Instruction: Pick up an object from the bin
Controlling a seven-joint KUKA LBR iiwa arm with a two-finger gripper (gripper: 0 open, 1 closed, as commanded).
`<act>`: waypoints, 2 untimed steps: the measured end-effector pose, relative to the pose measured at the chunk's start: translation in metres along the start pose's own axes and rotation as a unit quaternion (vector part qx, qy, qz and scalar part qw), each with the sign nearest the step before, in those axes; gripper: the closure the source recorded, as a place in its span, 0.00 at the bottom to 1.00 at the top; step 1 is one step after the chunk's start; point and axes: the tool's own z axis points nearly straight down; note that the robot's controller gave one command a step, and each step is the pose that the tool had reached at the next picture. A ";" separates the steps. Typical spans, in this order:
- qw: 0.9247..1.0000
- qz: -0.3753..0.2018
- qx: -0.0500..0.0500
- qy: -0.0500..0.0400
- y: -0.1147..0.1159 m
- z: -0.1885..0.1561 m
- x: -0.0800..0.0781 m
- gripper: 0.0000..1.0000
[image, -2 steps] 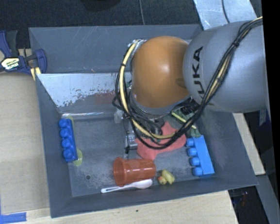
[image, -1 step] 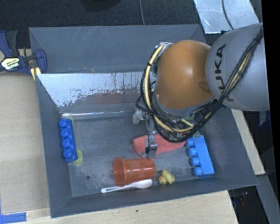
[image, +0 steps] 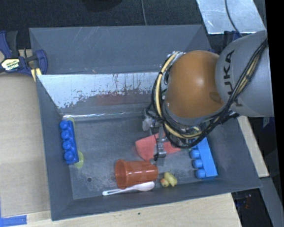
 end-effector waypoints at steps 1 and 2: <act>0.998 0.061 0.000 -0.002 -0.036 -0.002 -0.007 0.00; 0.996 0.084 -0.002 -0.002 -0.043 0.045 -0.007 0.00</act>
Offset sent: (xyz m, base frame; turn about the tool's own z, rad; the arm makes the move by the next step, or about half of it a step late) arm 0.0037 -0.0416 -0.0556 0.1741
